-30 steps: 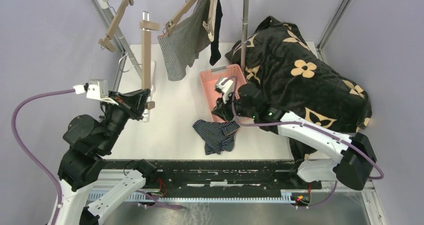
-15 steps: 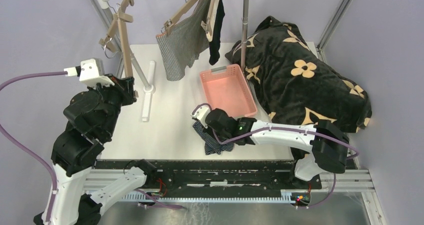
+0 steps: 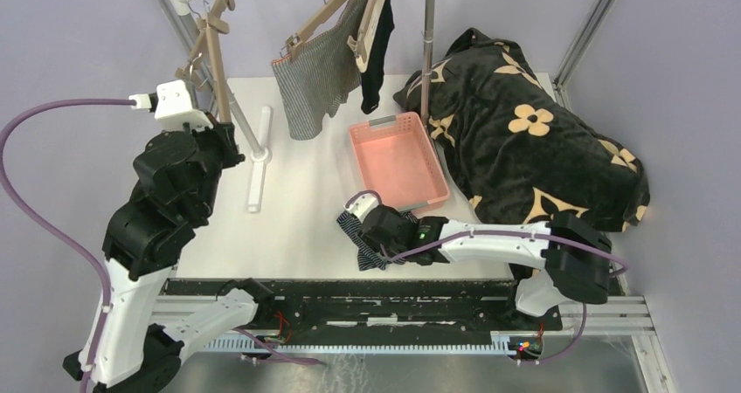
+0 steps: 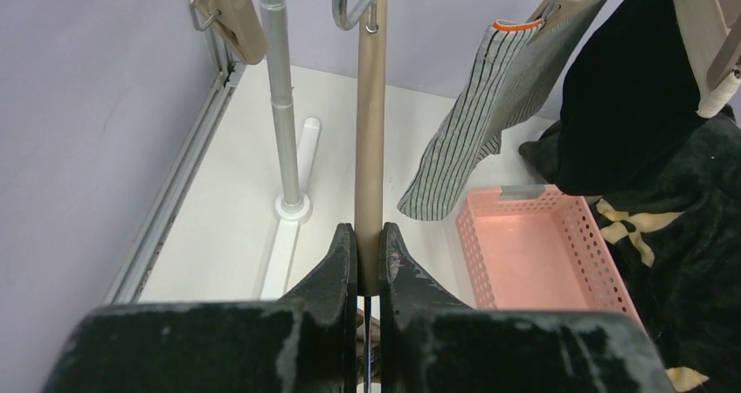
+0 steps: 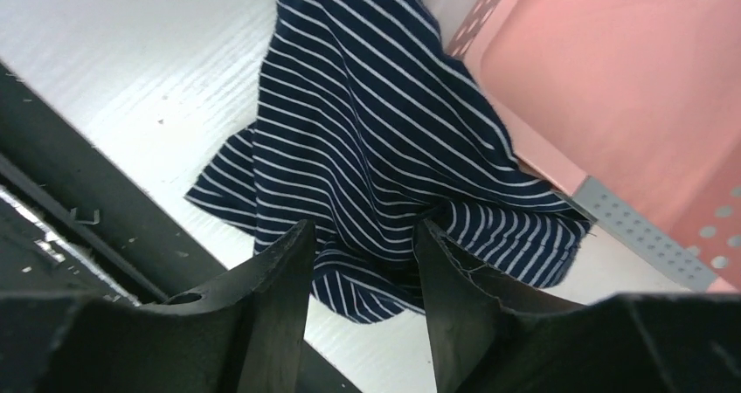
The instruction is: Remove the underwear clipped to the hanger
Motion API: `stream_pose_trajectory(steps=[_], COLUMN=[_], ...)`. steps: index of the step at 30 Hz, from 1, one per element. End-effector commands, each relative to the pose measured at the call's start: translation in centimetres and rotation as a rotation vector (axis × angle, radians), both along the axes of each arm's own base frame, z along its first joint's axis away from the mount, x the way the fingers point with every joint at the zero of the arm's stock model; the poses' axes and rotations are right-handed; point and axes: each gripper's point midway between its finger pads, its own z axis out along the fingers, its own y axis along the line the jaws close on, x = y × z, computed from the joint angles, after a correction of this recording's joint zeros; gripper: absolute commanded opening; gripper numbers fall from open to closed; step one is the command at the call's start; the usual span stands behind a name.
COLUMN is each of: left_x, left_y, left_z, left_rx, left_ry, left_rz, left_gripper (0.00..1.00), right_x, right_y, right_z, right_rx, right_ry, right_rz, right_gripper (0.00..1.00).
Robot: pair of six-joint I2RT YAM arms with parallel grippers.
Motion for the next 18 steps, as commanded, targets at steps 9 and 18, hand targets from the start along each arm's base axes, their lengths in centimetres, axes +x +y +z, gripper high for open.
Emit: stream_pose_trajectory(steps=[9, 18], left_x=[1.2, 2.6], left_y=[-0.6, -2.3], left_z=[1.4, -0.5], left_rx=[0.057, 0.155], left_ry=[0.011, 0.192], left_rz=[-0.006, -0.056], left_gripper=[0.03, 0.03], right_x=[-0.1, 1.2], right_y=[1.2, 1.3], right_z=[-5.5, -4.1], right_rx=[-0.076, -0.095], right_ry=[0.092, 0.037], right_rz=[-0.074, -0.118], right_gripper=[0.32, 0.0])
